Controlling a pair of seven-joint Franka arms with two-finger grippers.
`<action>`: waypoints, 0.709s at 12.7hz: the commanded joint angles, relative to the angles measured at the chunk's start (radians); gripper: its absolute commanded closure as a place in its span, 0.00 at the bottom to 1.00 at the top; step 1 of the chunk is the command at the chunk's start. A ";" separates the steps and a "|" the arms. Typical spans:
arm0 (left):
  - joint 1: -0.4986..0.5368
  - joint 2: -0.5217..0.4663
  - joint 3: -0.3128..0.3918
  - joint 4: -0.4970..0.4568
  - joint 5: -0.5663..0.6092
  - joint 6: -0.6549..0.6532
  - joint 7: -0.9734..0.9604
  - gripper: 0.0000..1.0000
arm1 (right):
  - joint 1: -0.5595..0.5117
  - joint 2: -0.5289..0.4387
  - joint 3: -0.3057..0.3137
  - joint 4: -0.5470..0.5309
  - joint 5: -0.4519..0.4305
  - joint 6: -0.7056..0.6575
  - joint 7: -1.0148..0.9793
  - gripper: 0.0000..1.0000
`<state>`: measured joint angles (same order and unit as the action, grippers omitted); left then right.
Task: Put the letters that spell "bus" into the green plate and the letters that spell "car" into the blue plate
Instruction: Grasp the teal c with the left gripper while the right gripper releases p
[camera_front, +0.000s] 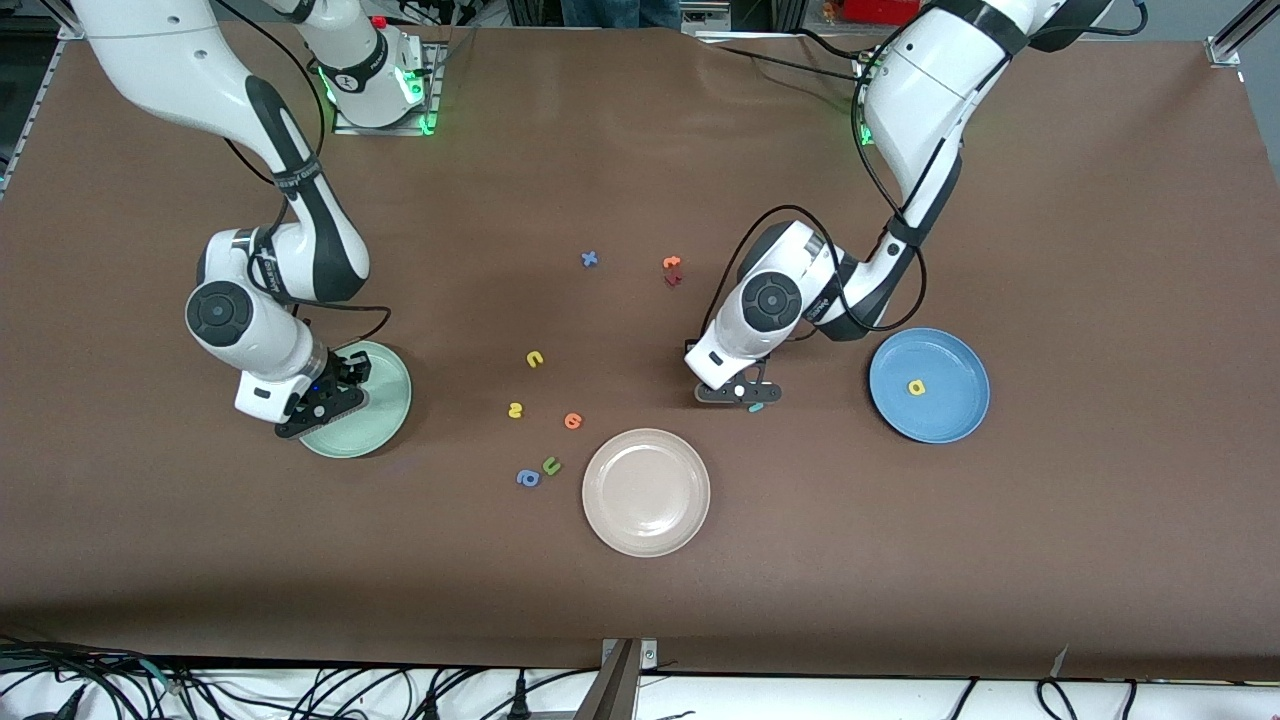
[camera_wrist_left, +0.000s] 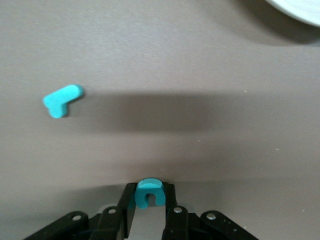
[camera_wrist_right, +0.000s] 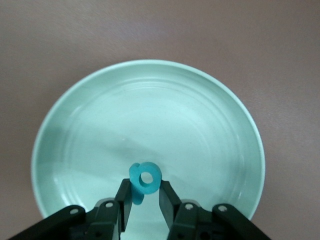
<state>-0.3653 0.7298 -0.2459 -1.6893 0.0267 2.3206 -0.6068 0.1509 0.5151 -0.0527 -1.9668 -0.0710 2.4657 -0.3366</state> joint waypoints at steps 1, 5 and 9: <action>0.019 -0.073 0.034 0.017 -0.004 -0.116 0.010 0.92 | -0.010 0.006 0.004 -0.009 0.007 0.021 -0.027 0.35; 0.090 -0.124 0.062 0.016 0.118 -0.266 0.131 0.92 | -0.010 -0.018 0.010 -0.010 0.013 0.004 0.054 0.02; 0.184 -0.127 0.068 0.002 0.180 -0.369 0.278 0.91 | -0.005 -0.050 0.141 -0.012 0.011 -0.022 0.354 0.01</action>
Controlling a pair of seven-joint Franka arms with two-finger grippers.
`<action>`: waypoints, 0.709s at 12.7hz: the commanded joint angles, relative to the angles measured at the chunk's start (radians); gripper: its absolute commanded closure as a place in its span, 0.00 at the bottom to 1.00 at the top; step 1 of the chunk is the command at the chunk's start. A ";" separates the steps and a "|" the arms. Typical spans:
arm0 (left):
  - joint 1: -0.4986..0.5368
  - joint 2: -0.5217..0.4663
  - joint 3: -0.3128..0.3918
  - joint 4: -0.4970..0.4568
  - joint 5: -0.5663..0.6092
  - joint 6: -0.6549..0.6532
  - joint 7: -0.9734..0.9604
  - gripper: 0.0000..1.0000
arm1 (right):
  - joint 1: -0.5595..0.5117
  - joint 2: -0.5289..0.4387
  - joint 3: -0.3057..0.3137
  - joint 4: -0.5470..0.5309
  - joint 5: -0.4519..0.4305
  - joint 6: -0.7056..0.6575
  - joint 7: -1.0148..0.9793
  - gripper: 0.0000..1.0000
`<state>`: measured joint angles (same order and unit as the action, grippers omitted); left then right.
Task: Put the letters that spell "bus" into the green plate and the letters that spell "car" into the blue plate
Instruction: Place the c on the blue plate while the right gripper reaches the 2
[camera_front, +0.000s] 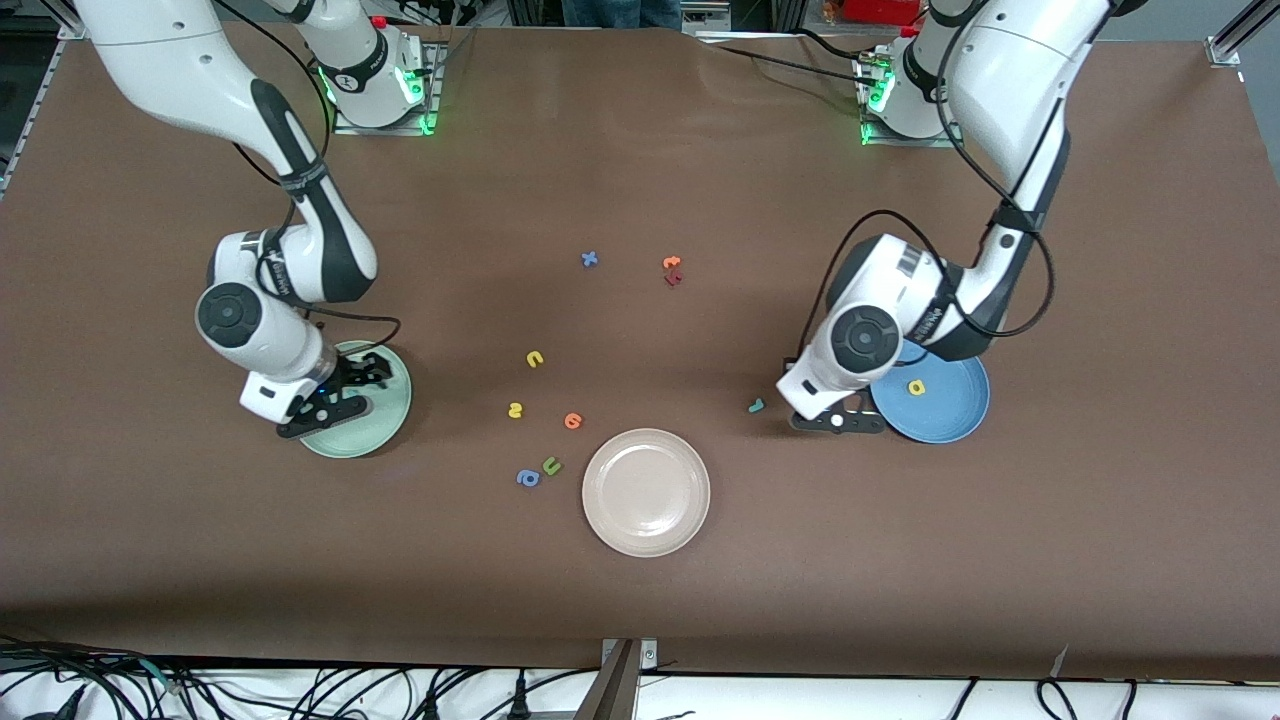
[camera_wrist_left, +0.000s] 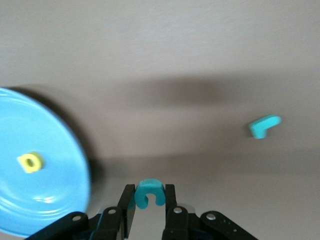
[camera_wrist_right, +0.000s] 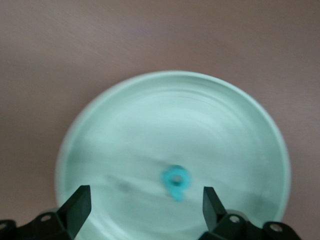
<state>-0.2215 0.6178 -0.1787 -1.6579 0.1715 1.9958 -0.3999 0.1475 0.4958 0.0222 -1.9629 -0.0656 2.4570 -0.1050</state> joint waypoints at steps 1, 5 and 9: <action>0.083 -0.012 -0.001 -0.037 0.070 -0.055 0.126 0.91 | 0.004 -0.028 0.099 -0.014 0.001 -0.003 0.204 0.01; 0.116 -0.010 -0.001 -0.028 0.082 -0.061 0.222 0.01 | 0.079 0.016 0.136 -0.007 -0.008 0.149 0.466 0.01; 0.097 -0.018 -0.022 -0.010 0.062 -0.051 0.222 0.00 | 0.135 0.114 0.133 0.024 -0.005 0.327 0.675 0.06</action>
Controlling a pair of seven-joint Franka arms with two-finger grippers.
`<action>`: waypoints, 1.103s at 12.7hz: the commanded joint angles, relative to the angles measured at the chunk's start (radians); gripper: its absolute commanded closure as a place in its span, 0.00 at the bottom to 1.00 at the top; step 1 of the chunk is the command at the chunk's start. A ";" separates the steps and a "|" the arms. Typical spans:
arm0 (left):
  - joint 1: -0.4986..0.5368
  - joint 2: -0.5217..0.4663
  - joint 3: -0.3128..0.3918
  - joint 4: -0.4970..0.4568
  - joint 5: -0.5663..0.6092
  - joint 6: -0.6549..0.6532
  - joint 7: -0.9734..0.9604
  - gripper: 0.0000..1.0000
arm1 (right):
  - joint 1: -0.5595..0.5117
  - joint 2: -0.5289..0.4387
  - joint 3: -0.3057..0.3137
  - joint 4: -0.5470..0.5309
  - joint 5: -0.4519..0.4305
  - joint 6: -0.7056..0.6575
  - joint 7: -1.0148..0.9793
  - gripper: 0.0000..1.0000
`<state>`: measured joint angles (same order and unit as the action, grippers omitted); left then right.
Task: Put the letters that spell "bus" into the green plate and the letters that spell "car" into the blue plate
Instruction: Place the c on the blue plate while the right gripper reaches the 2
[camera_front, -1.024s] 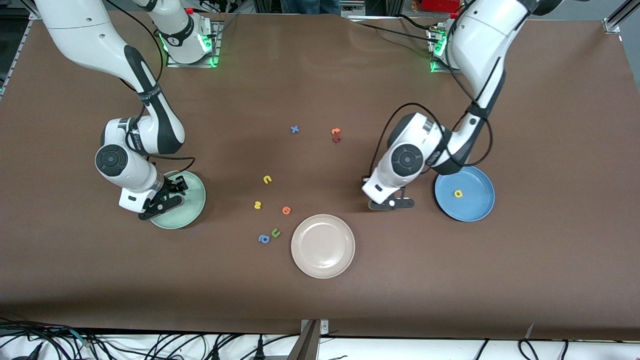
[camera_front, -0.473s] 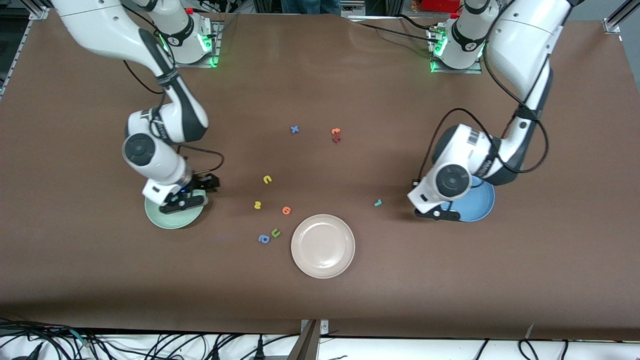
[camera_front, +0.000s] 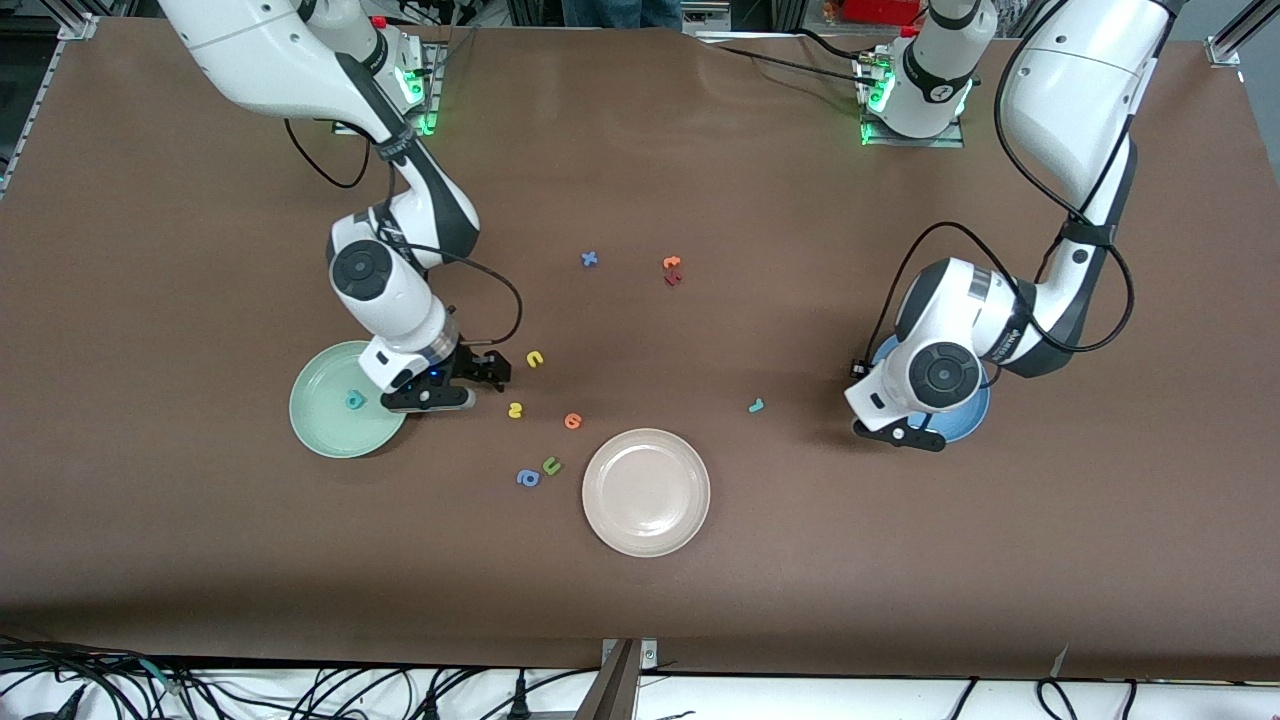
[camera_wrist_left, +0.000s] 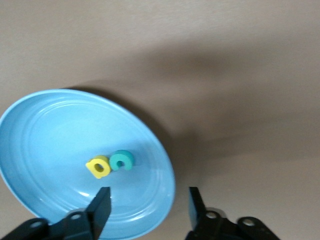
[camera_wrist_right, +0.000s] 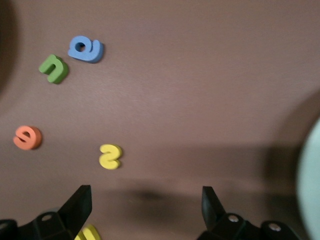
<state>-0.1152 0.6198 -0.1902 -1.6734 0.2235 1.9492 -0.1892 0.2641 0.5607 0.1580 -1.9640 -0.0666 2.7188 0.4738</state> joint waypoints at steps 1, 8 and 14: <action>-0.011 -0.002 -0.055 0.052 0.001 -0.001 0.011 0.00 | 0.039 0.068 -0.005 0.045 -0.004 0.075 0.167 0.09; -0.056 0.176 -0.123 0.162 0.014 0.286 0.159 0.00 | 0.086 0.130 -0.060 0.106 -0.012 0.076 0.322 0.16; -0.110 0.218 -0.117 0.150 0.017 0.290 0.249 0.01 | 0.087 0.156 -0.060 0.137 -0.091 0.072 0.319 0.33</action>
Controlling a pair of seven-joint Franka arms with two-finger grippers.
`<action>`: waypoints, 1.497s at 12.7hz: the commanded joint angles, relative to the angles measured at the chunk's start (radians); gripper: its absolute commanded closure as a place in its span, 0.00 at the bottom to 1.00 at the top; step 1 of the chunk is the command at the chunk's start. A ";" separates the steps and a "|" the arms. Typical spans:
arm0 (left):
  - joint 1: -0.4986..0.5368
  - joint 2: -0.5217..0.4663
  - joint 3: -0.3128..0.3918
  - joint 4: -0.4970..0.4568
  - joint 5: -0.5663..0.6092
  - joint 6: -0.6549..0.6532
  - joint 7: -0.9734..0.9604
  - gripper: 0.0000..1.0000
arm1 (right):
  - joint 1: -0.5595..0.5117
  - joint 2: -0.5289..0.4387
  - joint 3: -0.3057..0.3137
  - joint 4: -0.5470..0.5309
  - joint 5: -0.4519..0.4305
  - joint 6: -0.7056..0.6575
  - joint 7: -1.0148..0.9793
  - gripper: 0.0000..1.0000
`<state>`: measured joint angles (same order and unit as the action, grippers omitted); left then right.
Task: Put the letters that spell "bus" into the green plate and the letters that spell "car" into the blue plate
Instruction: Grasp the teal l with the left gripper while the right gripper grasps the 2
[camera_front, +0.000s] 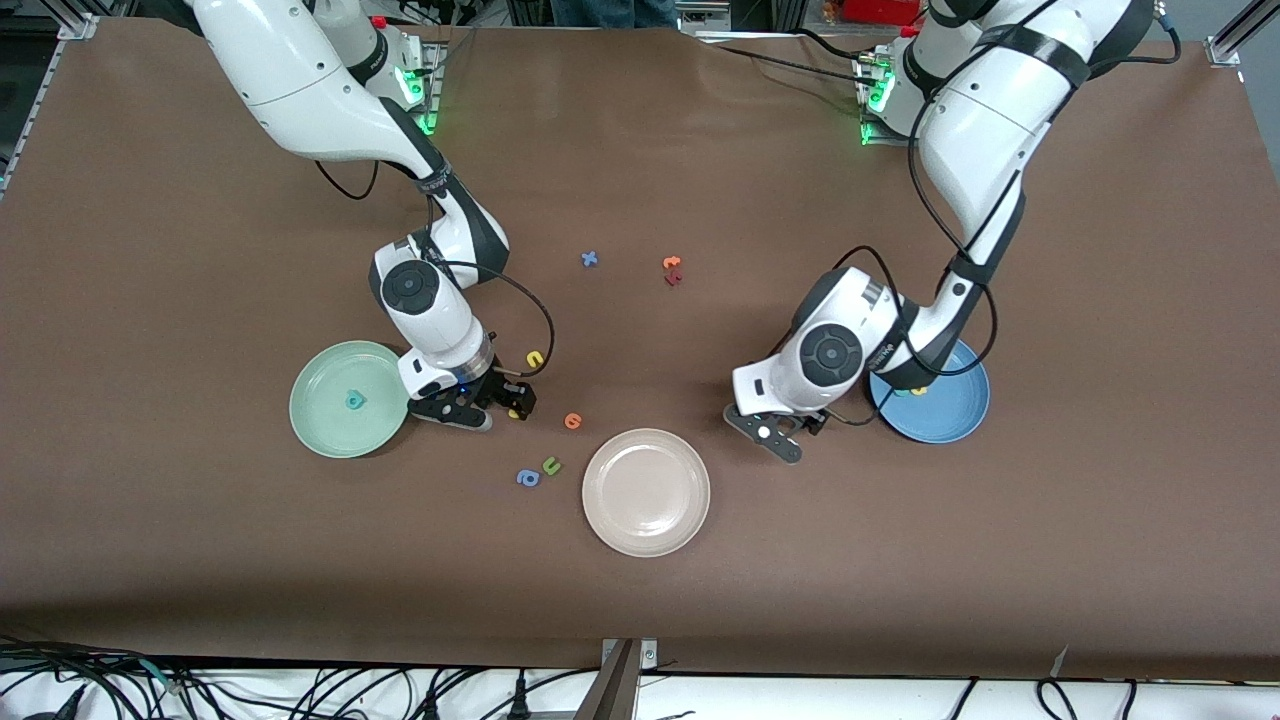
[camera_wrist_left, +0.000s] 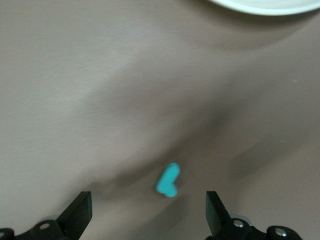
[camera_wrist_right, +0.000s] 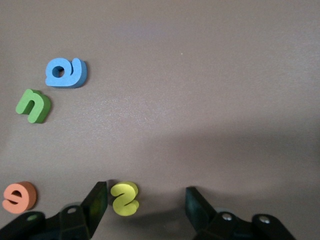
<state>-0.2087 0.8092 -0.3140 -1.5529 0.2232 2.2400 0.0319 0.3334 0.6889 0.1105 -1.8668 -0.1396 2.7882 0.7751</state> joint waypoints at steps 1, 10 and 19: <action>-0.012 0.033 0.009 0.028 0.034 0.028 0.029 0.05 | 0.021 0.029 -0.012 0.043 -0.018 0.002 0.020 0.34; -0.015 0.044 0.009 0.027 0.074 0.047 0.028 0.98 | 0.024 0.058 -0.012 0.058 -0.043 0.004 0.015 0.59; 0.120 -0.100 0.003 0.043 0.062 -0.178 0.072 1.00 | 0.021 0.063 -0.011 0.078 -0.068 -0.001 -0.016 0.87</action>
<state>-0.1308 0.7754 -0.3058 -1.4912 0.2708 2.1324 0.0580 0.3510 0.7114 0.1093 -1.8285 -0.1857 2.7906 0.7687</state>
